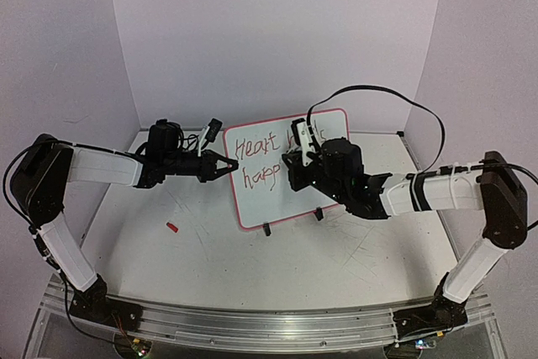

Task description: Write a sentence on the whiteboard

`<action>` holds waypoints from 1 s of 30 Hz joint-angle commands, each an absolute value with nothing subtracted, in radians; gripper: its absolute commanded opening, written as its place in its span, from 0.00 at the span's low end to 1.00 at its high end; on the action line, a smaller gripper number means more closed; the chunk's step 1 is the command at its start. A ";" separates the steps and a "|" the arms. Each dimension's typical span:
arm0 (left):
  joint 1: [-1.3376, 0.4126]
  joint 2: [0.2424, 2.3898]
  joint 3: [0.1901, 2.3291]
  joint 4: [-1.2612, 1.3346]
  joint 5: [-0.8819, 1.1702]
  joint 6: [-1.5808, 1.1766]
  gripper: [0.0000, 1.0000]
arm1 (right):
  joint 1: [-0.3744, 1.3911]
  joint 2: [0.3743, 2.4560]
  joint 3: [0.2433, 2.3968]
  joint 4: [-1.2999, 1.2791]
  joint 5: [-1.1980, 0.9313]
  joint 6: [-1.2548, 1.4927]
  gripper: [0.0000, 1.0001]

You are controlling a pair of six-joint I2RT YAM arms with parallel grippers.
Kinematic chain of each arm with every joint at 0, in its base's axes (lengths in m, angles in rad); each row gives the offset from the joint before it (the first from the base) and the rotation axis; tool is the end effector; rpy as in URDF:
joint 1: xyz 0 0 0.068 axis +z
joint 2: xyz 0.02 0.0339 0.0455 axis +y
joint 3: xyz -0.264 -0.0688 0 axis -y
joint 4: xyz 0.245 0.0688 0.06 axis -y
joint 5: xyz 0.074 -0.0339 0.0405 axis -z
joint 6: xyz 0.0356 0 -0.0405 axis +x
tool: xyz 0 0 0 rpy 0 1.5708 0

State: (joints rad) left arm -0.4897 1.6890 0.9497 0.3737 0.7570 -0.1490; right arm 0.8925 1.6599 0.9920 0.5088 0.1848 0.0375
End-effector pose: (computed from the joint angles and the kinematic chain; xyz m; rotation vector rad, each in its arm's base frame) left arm 0.3114 -0.1937 0.2192 0.8487 1.8150 -1.1471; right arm 0.2439 0.2923 0.2546 -0.5999 1.6503 0.5241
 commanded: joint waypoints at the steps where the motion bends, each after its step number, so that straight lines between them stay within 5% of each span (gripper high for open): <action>1: -0.477 1.707 0.978 0.327 0.610 -0.024 0.00 | 0.893 1.676 1.032 0.544 0.231 0.030 0.00; 30: -0.477 1.707 0.980 0.325 0.607 -0.020 0.00 | 0.889 1.710 1.028 0.521 0.325 0.042 0.00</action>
